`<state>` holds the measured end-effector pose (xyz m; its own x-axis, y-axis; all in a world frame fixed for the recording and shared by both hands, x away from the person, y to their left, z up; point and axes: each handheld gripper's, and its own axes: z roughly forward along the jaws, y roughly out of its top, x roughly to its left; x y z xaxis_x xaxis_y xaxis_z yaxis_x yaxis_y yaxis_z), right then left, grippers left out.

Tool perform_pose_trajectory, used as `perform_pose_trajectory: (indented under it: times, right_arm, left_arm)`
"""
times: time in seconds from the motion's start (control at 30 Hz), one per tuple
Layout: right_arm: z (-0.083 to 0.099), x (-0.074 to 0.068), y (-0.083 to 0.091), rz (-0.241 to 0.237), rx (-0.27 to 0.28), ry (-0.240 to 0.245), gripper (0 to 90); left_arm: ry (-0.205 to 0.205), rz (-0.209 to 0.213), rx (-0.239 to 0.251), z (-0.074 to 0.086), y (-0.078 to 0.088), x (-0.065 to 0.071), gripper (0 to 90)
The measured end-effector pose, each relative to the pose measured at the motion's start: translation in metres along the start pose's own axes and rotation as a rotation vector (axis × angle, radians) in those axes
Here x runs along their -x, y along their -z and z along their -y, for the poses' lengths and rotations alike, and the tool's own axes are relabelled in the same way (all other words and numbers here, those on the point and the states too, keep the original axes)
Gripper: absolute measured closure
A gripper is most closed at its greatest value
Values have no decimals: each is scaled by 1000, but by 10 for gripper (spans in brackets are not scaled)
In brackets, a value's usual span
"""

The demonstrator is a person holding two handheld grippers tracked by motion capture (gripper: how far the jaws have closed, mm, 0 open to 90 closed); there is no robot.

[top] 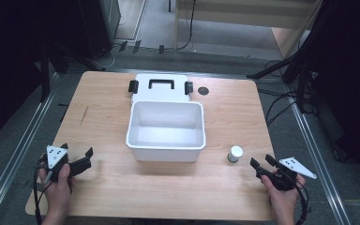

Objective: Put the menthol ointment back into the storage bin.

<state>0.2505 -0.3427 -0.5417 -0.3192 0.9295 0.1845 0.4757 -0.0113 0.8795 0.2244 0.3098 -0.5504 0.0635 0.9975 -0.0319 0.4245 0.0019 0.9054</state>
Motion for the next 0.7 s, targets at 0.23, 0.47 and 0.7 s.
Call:
perform_pose_trajectory:
  times: [0.23, 0.47, 0.7]
  right_arm:
    - [-9, -7, 2, -1, -36, 48, 310]
    - [-20, -10, 2, -40, -126, 85, 308]
    - [-28, -10, -3, -48, -305, 125, 276]
  left_arm:
    - [-10, 7, 1, 1, 2, 1, 93]
    - [-7, 11, -8, 0, 0, 1, 93]
    - [-6, 21, -11, 0, 0, 1, 93]
